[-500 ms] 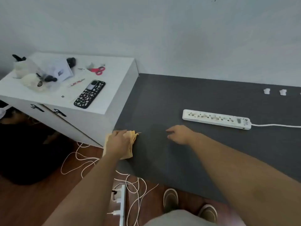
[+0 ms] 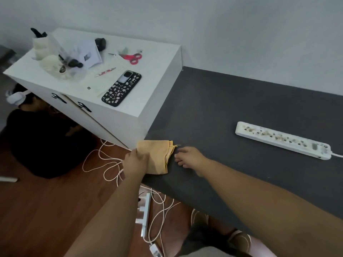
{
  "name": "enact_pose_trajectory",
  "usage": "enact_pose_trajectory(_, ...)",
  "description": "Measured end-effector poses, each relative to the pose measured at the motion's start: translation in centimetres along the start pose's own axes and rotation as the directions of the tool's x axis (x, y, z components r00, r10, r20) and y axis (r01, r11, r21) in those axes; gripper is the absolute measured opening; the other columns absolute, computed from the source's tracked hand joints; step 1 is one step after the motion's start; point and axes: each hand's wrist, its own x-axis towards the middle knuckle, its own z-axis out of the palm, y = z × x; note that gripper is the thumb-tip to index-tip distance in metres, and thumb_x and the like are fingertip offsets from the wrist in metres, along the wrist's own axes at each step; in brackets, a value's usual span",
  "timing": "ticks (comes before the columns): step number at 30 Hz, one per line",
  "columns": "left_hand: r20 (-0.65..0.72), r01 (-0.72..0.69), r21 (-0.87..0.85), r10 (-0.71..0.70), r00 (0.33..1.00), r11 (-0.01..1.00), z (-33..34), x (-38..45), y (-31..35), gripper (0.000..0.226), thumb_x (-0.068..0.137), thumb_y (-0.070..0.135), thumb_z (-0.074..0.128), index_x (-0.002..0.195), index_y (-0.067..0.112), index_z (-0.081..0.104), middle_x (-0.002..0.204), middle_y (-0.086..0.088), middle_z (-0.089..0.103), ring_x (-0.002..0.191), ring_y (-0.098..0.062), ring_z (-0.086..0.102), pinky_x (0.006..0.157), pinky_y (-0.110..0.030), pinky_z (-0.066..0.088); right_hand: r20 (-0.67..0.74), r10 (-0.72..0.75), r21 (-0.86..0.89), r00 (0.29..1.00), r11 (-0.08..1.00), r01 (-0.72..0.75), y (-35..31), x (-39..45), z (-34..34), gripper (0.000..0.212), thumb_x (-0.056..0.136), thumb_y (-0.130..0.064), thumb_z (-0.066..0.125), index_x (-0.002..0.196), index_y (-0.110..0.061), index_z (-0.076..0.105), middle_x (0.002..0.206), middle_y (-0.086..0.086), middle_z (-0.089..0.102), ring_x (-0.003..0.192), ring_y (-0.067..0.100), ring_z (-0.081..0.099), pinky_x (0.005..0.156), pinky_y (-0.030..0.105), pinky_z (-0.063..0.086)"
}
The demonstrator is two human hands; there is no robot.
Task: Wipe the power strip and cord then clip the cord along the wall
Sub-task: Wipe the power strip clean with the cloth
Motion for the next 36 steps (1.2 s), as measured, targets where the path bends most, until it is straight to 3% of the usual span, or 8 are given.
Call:
enact_pose_trajectory(4,-0.094,-0.079,-0.055,0.074,0.993,0.995,0.3,-1.2,-0.1,0.048,0.091,0.04,0.058,0.129,0.011,0.055,0.133,-0.011,0.051,0.119,-0.028,0.049,0.093,-0.035,0.042,-0.039,0.01,0.117,0.999,0.993,-0.005,0.4,1.2,2.6,0.012,0.084,-0.019,0.064,0.096,-0.021,0.064,0.101,0.012,0.069,0.081,0.018,0.06,0.07,0.027,0.049)
enact_pose_trajectory(10,-0.224,-0.145,-0.036,0.133,0.965,0.989,1.5,-1.9,-0.8,0.029,0.086,0.032,0.065,0.109,0.015,0.064,0.121,-0.005,0.057,0.11,-0.028,0.048,0.082,-0.03,0.037,-0.06,0.085,0.203,0.995,0.976,-0.071,0.3,2.4,3.7,0.048,0.076,-0.016,0.076,0.113,-0.02,0.045,0.101,0.001,0.057,0.095,0.02,0.06,0.081,0.034,0.055)
enact_pose_trajectory(15,-0.107,-0.221,-0.339,0.196,0.975,0.915,1.5,-3.0,1.0,0.009,0.095,0.033,0.053,0.097,0.028,0.046,0.087,0.006,0.059,0.083,-0.017,0.06,0.072,-0.034,0.051,-0.077,0.1,0.275,0.992,0.958,-0.076,1.1,2.7,2.2,0.049,0.068,-0.008,0.076,0.11,-0.012,0.052,0.107,0.009,0.062,0.099,0.024,0.06,0.081,0.037,0.055)
enact_pose_trajectory(20,-0.007,-0.303,-0.383,0.325,0.946,0.873,1.1,-3.8,4.2,0.023,0.099,0.039,0.046,0.117,0.026,0.042,0.09,0.011,0.058,0.078,-0.005,0.057,0.072,-0.029,0.049,-0.053,0.177,0.416,0.983,0.899,-0.139,1.1,1.1,-1.1,0.017,0.079,-0.005,0.058,0.094,-0.013,0.053,0.099,0.011,0.058,0.094,0.026,0.057,0.081,0.04,0.052)
enact_pose_trajectory(24,0.051,-0.363,-0.476,0.437,0.898,0.801,1.6,-4.5,7.9,0.019,0.097,0.035,0.051,0.11,0.031,0.038,0.092,0.009,0.059,0.086,-0.012,0.062,0.073,-0.031,0.052,0.022,0.185,0.527,0.983,0.833,-0.168,1.9,-1.3,-4.6,0.027,0.078,0.0,0.054,0.104,-0.007,0.056,0.1,0.012,0.058,0.094,0.029,0.058,0.073,0.037,0.051)
enact_pose_trajectory(29,0.232,-0.132,-0.747,0.442,0.867,0.651,2.0,-6.3,13.3,0.039,0.086,0.021,0.07,0.109,0.036,0.043,0.101,0.007,0.067,0.093,-0.012,0.066,0.076,-0.03,0.053,0.056,0.166,0.719,0.985,0.677,-0.155,3.8,-4.7,-9.2,0.033,0.084,-0.007,0.056,0.117,-0.01,0.055,0.114,0.013,0.064,0.104,0.03,0.061,0.073,0.043,0.053)
enact_pose_trajectory(32,0.324,-0.038,-0.804,0.492,0.808,0.593,2.2,-7.5,15.9,0.05,0.086,0.019,0.07,0.123,0.038,0.041,0.098,0.003,0.071,0.089,-0.012,0.068,0.076,-0.031,0.057,-0.015,0.153,0.749,0.988,0.657,-0.09,5.3,-6.3,-11.4,0.041,0.084,-0.011,0.064,0.124,-0.011,0.055,0.115,0.011,0.067,0.105,0.027,0.063,0.077,0.042,0.055)
enact_pose_trajectory(36,0.347,-0.096,-0.77,0.539,0.767,0.631,2.9,-9.0,18.7,0.046,0.09,0.027,0.064,0.123,0.049,0.041,0.098,0.005,0.071,0.093,-0.014,0.067,0.078,-0.035,0.056,-0.311,0.113,0.782,0.944,0.595,0.186,6.6,-8.3,-14.3,0.06,0.085,0.0,0.061,0.133,-0.032,0.045,0.12,0.011,0.062,0.102,0.03,0.062,0.075,0.045,0.055)
